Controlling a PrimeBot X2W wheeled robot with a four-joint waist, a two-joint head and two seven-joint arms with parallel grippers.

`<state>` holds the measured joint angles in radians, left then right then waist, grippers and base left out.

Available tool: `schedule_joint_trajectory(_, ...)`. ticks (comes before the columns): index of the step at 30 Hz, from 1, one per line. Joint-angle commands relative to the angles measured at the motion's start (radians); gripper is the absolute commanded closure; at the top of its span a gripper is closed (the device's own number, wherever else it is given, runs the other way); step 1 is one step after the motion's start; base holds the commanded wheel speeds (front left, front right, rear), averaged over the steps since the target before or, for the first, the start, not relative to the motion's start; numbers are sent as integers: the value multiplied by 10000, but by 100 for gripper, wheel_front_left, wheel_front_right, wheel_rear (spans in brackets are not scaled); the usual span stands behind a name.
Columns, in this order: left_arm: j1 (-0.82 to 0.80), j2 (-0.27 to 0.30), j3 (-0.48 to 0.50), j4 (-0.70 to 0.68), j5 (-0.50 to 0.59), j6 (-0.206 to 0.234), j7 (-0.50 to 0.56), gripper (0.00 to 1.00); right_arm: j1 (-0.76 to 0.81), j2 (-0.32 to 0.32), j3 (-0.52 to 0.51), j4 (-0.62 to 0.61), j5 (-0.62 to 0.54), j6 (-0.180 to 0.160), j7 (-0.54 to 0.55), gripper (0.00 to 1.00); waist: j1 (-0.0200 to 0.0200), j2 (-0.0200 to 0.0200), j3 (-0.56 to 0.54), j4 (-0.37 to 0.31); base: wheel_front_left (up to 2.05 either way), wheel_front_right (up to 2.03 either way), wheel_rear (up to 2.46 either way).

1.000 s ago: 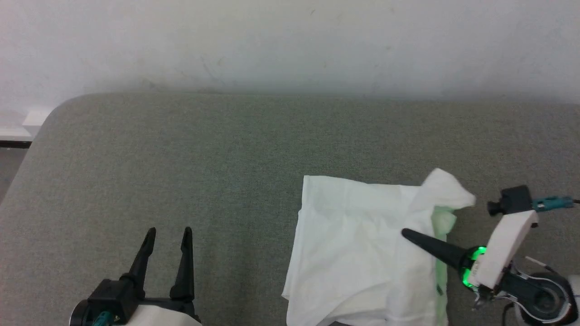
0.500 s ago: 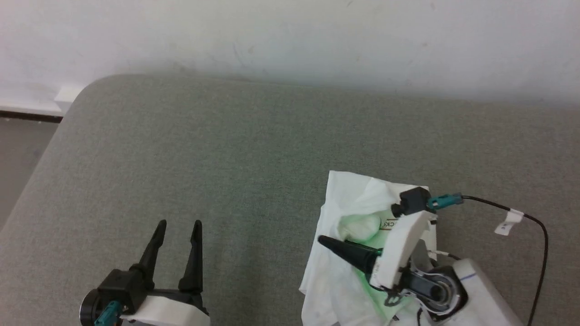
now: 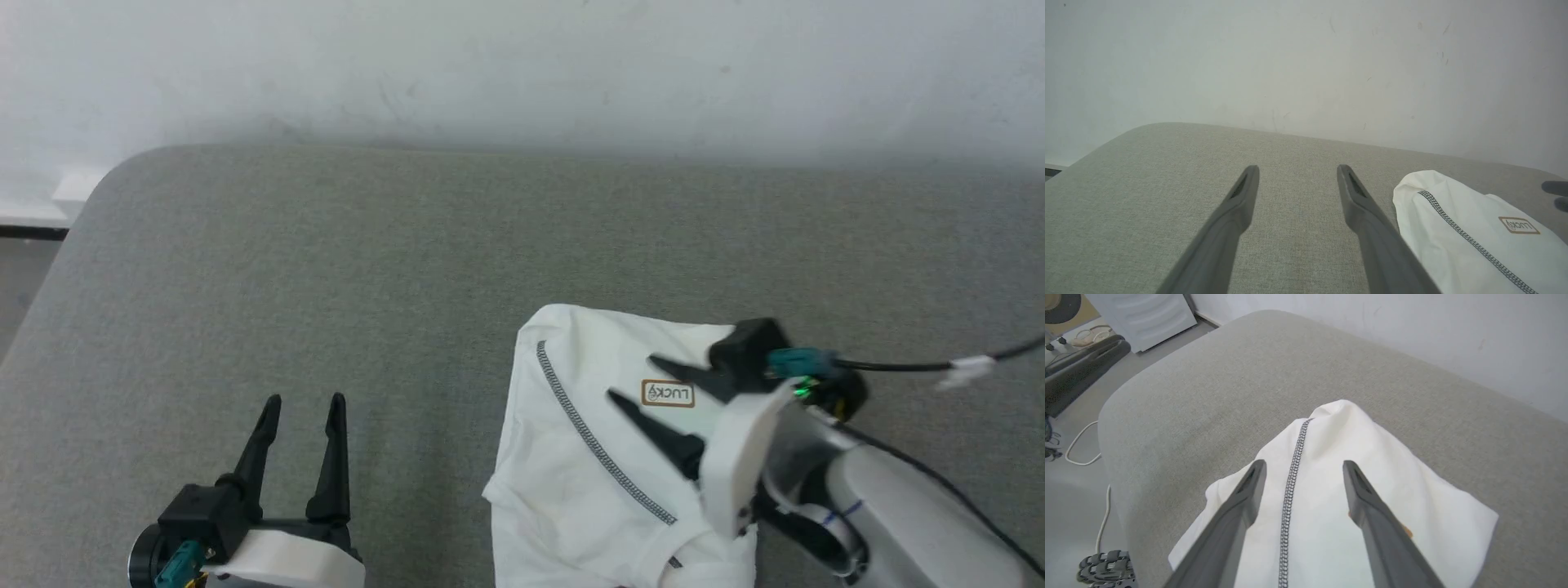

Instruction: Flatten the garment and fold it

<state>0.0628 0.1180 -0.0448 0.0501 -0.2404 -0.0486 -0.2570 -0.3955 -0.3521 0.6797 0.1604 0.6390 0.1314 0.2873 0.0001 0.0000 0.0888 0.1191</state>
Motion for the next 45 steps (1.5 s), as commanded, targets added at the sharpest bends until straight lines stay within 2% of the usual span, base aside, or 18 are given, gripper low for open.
schedule_joint_trajectory(1,75,-19,55,4,-35,94,-47,0,362,-155,-594,-228,-564,-7,-599,0,-1,0,-194,-297,0,0,0)
schedule_joint_trajectory(4,154,-21,110,-45,-39,155,-47,0,1158,-93,-2136,-623,-1554,-7,-1533,0,-1,0,-285,-503,0,0,0)
schedule_joint_trajectory(7,202,-16,172,-113,-51,201,-47,0,2187,337,-3877,-1238,-2384,-7,-2199,0,-1,0,-325,-674,0,0,0)
schedule_joint_trajectory(8,202,-16,172,-113,-51,201,-47,0,2187,337,-3877,-1238,-2384,-7,-2199,0,-1,0,-325,-674,0,0,0)
schedule_joint_trajectory(14,269,-15,291,-216,-83,298,-47,0,3972,1403,-6647,-2611,-3113,-7,-2544,0,-1,0,-373,-949,0,0,0)
schedule_joint_trajectory(19,290,-22,447,-239,-157,338,-47,0,4749,1929,-8177,-2873,-2442,-7,-1599,0,-1,0,-384,-1120,0,0,0)
schedule_joint_trajectory(24,277,-60,566,-235,-191,368,-47,0,4618,1954,-9272,-1854,-738,-7,805,0,-1,0,-355,-1176,0,0,0)
schedule_joint_trajectory(26,243,-72,605,-236,-203,345,-47,0,4441,1848,-9541,-1231,-152,-7,2163,0,-1,0,-313,-1153,0,0,0)
schedule_joint_trajectory(29,169,-102,622,-228,-196,297,-47,0,4011,2054,-9979,-232,815,-7,4202,0,-1,0,-210,-1065,0,0,0)
schedule_joint_trajectory(33,8,-174,582,-221,-156,250,-47,0,3106,2720,-10157,659,2226,-7,5853,0,-1,0,-32,-865,0,0,0)
schedule_joint_trajectory(37,-231,-242,517,-189,-116,168,-47,0,2460,2958,-9664,1466,3184,-7,6418,0,-1,0,204,-632,0,0,0)
schedule_joint_trajectory(45,-612,-376,400,-57,-31,21,-47,0,1326,3015,-7938,3144,4671,-7,6322,0,-1,0,562,-291,0,0,0)
